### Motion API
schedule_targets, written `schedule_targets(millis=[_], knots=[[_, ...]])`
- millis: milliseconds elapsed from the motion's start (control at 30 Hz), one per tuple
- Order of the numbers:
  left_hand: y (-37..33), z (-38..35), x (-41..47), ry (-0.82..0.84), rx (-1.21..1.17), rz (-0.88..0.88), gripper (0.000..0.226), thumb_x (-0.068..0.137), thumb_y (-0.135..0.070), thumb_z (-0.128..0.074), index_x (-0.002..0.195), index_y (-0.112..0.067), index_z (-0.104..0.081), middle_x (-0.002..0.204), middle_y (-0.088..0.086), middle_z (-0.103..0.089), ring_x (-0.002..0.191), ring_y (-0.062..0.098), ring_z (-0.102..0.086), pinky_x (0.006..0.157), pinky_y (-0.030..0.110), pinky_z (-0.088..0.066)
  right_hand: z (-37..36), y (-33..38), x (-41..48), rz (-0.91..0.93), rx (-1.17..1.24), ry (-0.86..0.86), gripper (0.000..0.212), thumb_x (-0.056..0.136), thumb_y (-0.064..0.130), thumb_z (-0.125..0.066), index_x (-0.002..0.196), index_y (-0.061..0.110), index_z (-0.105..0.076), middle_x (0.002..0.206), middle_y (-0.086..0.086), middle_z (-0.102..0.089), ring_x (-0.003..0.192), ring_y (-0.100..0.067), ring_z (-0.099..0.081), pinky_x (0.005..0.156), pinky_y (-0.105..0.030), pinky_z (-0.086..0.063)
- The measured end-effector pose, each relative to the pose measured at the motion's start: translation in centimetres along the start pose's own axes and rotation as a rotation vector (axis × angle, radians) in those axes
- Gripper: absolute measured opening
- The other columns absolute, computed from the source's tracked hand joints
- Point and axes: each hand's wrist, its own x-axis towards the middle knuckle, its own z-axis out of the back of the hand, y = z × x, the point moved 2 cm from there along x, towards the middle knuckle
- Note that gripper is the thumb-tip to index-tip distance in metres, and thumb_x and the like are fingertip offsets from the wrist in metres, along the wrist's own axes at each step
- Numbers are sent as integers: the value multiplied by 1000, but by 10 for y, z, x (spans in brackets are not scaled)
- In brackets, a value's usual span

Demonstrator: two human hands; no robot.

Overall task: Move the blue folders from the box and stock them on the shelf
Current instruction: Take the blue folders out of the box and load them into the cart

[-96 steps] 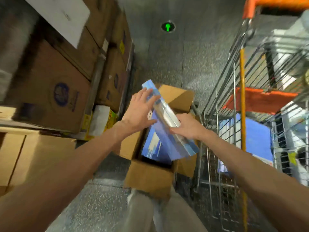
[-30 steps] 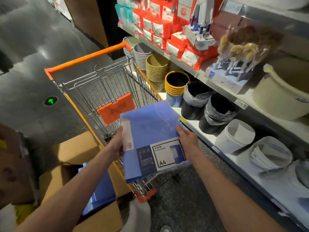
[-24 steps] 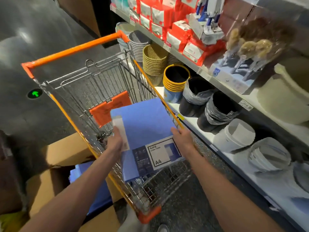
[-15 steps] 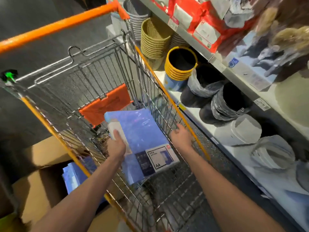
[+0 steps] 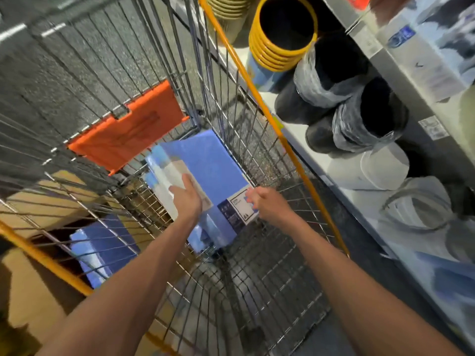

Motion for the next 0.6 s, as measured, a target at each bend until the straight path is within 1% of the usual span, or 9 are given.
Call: schedule_targets(millis=[67, 133, 233, 300, 400, 467, 500, 533, 600], knots=[[1, -3, 7, 53, 80, -30, 85, 104, -58, -27, 154, 9, -10, 141, 14, -49, 120, 34, -56, 101, 39, -44, -4, 0, 2, 14, 3, 19, 43, 97, 41, -44, 100, 4, -65, 101, -11, -70, 92, -26, -65, 84, -45, -52], [2, -1, 13, 48, 130, -5, 84, 104, -57, -27, 149, 14, -22, 141, 26, -51, 123, 41, -55, 102, 43, -45, -6, -2, 1, 19, -11, 39, 44, 100, 40, -42, 109, 3, -65, 113, -12, -68, 103, -29, -64, 90, -49, -53], [3, 12, 24, 68, 369, -23, 68, 106, -46, -31, 132, 14, -51, 132, 32, -57, 122, 46, -55, 98, 43, -47, -10, -4, -3, 17, 18, 30, 41, 103, 33, -43, 107, -2, -62, 108, -20, -67, 97, -35, -65, 78, -44, -51], [0, 24, 19, 114, 501, -60, 50, 103, -32, -42, 125, 11, -56, 129, 29, -59, 119, 44, -56, 93, 41, -50, -12, -6, -8, -10, 64, 27, 37, 102, 31, -44, 105, -1, -63, 106, -18, -69, 90, -31, -65, 71, -38, -46], [-5, 40, 4, 196, 678, -212, 38, 103, -28, -47, 100, 6, -62, 106, 22, -64, 96, 36, -62, 78, 38, -50, -13, -4, -20, -40, 129, 28, 27, 100, 31, -47, 105, 13, -66, 107, -5, -71, 88, -23, -65, 77, -41, -53], [-7, 49, -15, 218, 768, -336, 41, 103, -29, -47, 75, 0, -57, 84, 16, -62, 79, 31, -59, 70, 36, -48, -9, -3, -38, 26, 110, -14, 28, 99, 30, -49, 102, 10, -68, 104, -6, -73, 85, -26, -65, 84, -48, -54], [-8, 51, -23, 223, 775, -379, 41, 102, -27, -48, 70, -3, -55, 77, 14, -58, 74, 29, -56, 67, 35, -46, -7, -3, -45, 50, 100, -33, 28, 98, 28, -49, 101, 8, -68, 101, -7, -73, 87, -28, -67, 87, -49, -54], [-11, 56, -37, 218, 758, -430, 37, 102, -26, -49, 73, -4, -57, 77, 14, -58, 74, 28, -56, 67, 33, -45, -5, -4, -53, 78, 99, -56, 27, 98, 28, -50, 99, 9, -69, 100, -8, -73, 91, -29, -68, 89, -49, -54], [-17, 61, -63, 211, 712, -518, 30, 101, -26, -52, 93, -2, -67, 93, 17, -67, 88, 31, -63, 77, 33, -46, -2, -2, -70, 121, 99, -90, 27, 97, 30, -50, 101, 12, -69, 103, -9, -73, 96, -29, -69, 92, -49, -54]])
